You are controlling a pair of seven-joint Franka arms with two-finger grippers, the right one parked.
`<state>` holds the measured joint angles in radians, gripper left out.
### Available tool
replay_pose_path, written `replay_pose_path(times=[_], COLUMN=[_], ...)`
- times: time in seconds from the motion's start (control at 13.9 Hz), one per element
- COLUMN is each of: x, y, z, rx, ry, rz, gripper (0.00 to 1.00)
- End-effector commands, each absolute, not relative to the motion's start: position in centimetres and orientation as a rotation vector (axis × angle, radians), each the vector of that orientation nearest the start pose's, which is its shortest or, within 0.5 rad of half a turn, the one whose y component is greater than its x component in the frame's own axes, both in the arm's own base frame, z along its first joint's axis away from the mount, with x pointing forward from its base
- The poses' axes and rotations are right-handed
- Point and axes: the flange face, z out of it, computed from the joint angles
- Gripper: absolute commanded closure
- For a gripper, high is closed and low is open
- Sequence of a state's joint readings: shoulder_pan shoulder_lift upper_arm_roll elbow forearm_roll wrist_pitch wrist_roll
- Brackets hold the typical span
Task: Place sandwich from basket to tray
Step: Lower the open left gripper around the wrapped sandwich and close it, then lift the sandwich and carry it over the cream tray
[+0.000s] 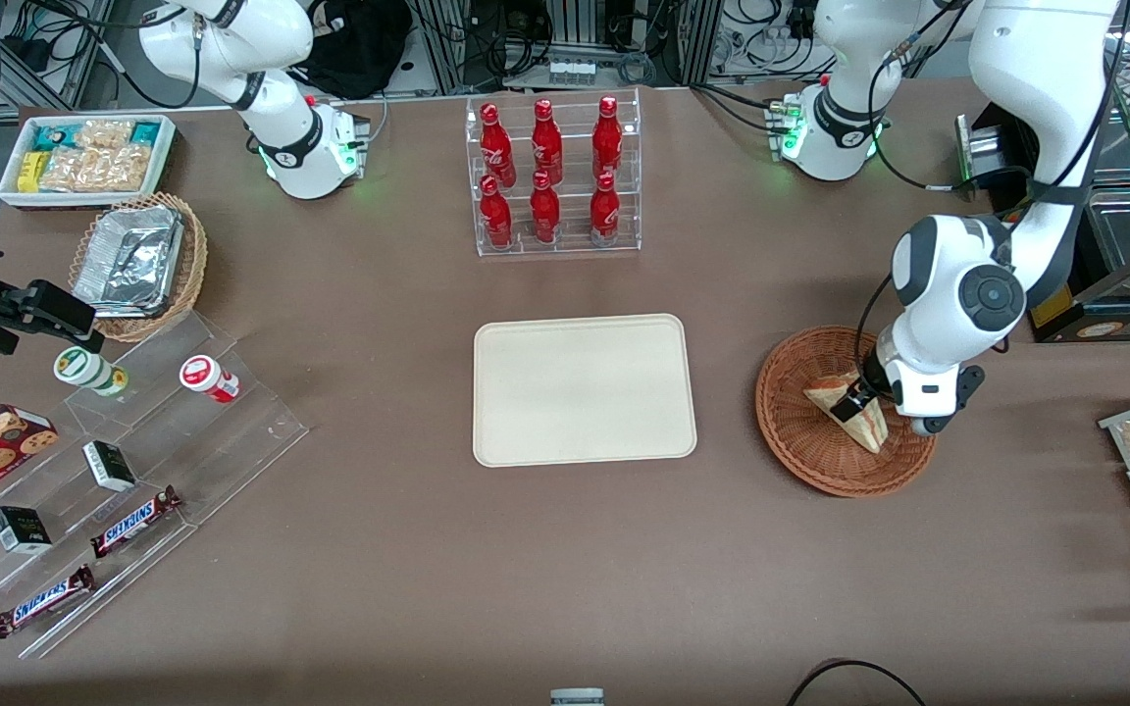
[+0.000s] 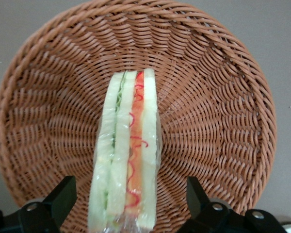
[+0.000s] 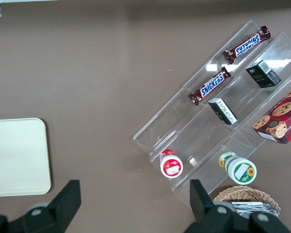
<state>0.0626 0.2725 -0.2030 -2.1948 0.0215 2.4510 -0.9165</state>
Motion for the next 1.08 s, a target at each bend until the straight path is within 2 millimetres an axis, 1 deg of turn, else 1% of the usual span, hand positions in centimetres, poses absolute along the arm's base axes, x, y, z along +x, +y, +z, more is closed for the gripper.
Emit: replay_pose_path(times=[0.0,0.07,0.14,0.22,0.29,0.36,0.43,0.58,0.65,0.79,0.86,0.94,1.01], x=[55.2,55.3,55.4,55.6,55.8,56.2,56.6,57.7,58.3,58.8,59.0,59.0,58.7], y=[-8.1,-7.9,-7.8,-7.8,-7.7,-7.7,-7.7,-8.2,-8.9,-12.6,-14.3,-16.3,-18.8], z=[25.7,25.7,26.0,26.4,26.9,28.1,29.9,35.3,38.3,44.3,46.9,48.8,50.2], rx=[-2.936,-2.93,-2.939,-2.94,-2.937,-2.927,-2.91,-2.88,-2.873,-2.928,-2.956,-2.981,-3.013], ry=[-1.233,-1.244,-1.224,-1.23,-1.229,-1.224,-1.201,-1.159,-1.134,-0.953,-0.902,-0.871,-0.845], rz=[0.036,0.04,0.035,0.026,0.024,0.045,0.08,0.142,0.17,0.217,0.211,0.203,0.184], gripper=[0.26,0.64,0.88,0.93,0.93,0.93,0.93,0.93,0.93,0.93,0.93,0.93,0.93])
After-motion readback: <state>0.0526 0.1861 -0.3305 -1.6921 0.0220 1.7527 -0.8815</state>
